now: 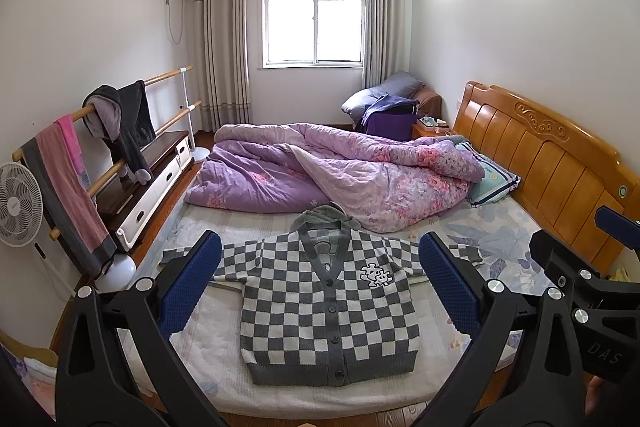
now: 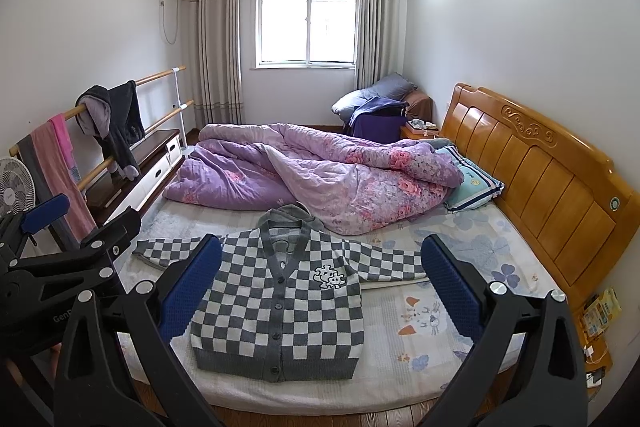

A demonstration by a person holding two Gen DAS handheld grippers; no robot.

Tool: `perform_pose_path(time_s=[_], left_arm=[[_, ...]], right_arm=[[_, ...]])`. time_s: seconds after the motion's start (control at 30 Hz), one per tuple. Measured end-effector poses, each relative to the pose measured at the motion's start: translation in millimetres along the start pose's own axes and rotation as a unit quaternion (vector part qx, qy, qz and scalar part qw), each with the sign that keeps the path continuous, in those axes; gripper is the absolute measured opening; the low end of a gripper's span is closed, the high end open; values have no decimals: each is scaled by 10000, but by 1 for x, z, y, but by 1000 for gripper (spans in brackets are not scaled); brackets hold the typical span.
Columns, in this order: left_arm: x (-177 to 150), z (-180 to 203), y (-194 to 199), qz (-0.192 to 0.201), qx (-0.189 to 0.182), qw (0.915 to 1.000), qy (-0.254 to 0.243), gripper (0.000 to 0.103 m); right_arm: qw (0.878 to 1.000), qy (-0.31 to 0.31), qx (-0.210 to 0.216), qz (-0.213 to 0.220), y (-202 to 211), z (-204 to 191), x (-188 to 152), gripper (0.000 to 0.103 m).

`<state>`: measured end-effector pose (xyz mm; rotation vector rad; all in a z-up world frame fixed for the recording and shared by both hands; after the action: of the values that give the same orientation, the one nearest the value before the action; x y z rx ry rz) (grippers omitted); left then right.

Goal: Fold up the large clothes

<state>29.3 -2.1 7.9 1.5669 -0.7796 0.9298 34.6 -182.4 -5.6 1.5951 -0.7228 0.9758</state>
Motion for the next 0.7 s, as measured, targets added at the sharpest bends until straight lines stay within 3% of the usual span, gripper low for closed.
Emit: perform_pose_path(time_s=[0.7], left_arm=[[1, 2, -3, -49, -16, 10000, 15, 99]], right_arm=[[10000, -8, 0, -26, -3, 2, -3, 96]])
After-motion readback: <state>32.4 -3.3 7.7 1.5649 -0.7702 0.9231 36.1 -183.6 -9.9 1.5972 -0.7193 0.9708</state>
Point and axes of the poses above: each gripper's, at about its wrist camera, not at the fingertips, and y roughly against the way its jaws point, z to its right, x to its top, the point moved 2 cm from there along -y, roughly the way its jaws point, and after that the axes turned 10 degrees about x, right-handed, at the moved point
